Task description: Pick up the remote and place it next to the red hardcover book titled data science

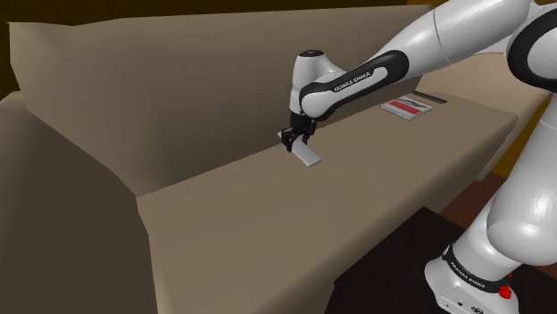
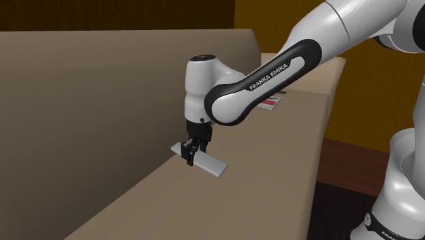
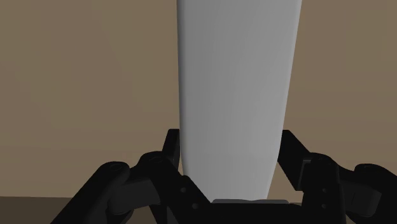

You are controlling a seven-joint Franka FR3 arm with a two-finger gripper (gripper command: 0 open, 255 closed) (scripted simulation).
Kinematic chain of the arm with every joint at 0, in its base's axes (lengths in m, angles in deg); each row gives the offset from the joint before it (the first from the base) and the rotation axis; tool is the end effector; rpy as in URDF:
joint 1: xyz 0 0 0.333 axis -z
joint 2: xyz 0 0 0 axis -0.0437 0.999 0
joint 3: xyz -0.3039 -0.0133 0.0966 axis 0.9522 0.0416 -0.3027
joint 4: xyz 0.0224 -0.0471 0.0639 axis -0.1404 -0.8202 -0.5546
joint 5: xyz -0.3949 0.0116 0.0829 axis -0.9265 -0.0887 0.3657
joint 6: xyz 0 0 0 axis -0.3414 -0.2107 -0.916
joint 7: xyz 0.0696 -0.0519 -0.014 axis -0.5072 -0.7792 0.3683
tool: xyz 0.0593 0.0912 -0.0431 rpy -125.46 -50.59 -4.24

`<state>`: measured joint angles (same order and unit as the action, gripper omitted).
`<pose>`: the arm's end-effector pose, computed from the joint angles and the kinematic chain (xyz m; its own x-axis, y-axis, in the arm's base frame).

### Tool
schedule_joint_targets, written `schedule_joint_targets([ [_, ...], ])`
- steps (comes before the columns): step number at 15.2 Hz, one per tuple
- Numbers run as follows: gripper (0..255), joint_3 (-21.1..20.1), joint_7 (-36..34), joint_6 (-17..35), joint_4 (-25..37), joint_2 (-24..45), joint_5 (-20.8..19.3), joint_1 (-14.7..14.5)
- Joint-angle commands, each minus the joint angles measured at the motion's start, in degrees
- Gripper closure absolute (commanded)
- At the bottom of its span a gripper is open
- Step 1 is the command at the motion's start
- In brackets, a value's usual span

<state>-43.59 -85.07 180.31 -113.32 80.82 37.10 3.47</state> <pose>0.5912 0.0687 0.3618 0.9825 -0.1402 0.1226 -0.1445 -0.9891 0.0270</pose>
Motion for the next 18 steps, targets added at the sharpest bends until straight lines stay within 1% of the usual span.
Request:
schedule_joint_targets([
  [1, 255, -0.04, 0.22, -1.29, 0.66, -0.63, 0.22, 0.03],
  [11, 255, -0.19, 1.21, -8.43, 4.76, -3.75, 1.26, 0.1],
  [12, 255, -0.2, 1.22, -8.48, 4.78, -3.77, 1.27, 0.1],
  [18, 255, 3.19, 9.24, -6.74, -3.9, -11.2, 3.27, 3.85],
])
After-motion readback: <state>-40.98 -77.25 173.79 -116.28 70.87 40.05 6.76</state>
